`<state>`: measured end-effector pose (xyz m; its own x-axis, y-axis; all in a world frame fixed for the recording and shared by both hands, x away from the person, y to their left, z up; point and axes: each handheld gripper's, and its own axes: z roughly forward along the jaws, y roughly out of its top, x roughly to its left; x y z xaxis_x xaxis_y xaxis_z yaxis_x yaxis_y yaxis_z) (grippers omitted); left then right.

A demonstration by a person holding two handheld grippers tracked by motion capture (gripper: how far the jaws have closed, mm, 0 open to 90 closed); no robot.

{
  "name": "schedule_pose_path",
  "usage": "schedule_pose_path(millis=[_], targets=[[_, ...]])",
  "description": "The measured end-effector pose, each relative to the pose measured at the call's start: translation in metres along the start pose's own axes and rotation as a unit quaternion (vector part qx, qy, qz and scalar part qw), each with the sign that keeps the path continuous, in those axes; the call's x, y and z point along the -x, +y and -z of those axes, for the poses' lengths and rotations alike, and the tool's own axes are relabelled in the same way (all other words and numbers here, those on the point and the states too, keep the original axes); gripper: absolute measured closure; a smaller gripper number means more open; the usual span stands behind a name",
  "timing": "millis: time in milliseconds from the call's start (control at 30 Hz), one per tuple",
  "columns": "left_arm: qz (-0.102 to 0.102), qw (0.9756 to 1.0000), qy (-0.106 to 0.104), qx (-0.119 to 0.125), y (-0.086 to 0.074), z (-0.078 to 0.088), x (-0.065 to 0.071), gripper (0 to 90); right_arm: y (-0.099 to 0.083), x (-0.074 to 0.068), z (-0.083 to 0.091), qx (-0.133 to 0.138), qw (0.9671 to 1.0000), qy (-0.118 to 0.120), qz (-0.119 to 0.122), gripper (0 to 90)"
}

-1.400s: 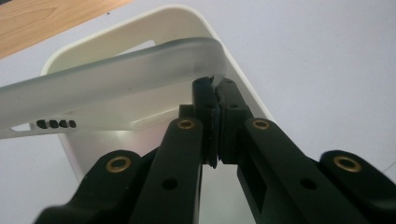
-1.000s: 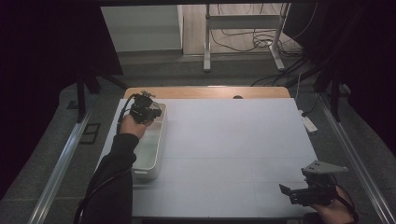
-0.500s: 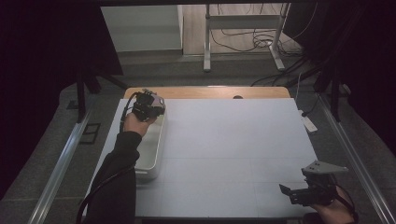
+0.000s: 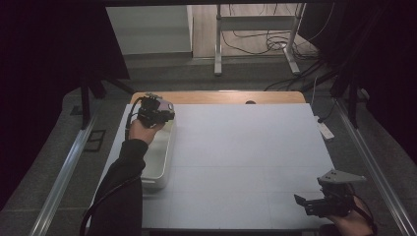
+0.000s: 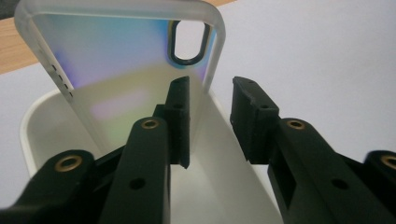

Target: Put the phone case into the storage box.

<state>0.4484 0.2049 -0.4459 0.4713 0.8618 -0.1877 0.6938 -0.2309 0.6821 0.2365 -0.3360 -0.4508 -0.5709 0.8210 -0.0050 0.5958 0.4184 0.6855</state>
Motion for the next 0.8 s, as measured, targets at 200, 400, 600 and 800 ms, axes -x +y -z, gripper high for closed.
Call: schedule_pose_path(millis=[200, 400, 600, 800], targets=[[0.005, 0.9999, -0.007, 0.010, -0.003, 0.004, -0.001, 60.8, 0.000, 0.000, 0.000, 0.000, 1.0000, -0.001, 0.000, 0.0], [0.003, 0.9998, -0.012, 0.016, -0.004, 0.007, -0.001, 55.6, 0.000, 0.000, 0.000, 0.001, 1.0000, -0.001, -0.001, 0.0], [-0.005, 0.9997, -0.007, 0.022, -0.004, 0.009, 0.001, 49.1, 0.000, 0.000, 0.000, 0.002, 1.0000, -0.002, -0.003, 0.0], [-0.010, 0.9995, -0.005, 0.029, -0.005, 0.011, 0.004, 43.9, 0.000, 0.000, 0.000, 0.002, 1.0000, -0.002, -0.002, 0.0]])
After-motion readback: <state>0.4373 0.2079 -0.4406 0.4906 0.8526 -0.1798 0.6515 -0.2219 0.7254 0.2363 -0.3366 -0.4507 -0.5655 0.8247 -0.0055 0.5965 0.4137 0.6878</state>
